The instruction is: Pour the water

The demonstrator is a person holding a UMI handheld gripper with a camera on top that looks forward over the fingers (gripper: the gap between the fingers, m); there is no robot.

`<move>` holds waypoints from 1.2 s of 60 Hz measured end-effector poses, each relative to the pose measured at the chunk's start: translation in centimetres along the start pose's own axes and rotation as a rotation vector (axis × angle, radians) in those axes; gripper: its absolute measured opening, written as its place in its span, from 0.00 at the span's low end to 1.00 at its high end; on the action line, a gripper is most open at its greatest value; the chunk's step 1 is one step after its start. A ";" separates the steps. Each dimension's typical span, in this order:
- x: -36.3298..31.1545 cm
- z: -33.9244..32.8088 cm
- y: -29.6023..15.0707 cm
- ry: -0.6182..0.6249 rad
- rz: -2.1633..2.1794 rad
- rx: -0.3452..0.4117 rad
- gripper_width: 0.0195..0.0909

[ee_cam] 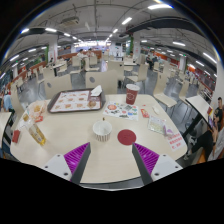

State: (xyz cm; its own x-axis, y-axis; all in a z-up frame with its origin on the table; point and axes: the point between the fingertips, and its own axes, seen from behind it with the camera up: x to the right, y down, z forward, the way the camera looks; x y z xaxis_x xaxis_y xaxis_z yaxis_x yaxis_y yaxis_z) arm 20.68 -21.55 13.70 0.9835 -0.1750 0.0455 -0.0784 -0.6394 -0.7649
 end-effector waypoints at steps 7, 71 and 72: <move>-0.4 0.3 0.2 0.007 -0.003 0.000 0.92; -37.5 11.9 -0.9 -0.211 -0.029 0.235 0.51; -37.4 12.1 -1.0 -0.200 -0.036 0.240 0.45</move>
State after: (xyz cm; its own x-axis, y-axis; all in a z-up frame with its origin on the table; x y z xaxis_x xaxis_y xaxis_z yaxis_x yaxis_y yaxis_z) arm -14.06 -5.32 5.04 0.9994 0.0106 -0.0340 -0.0258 -0.4430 -0.8961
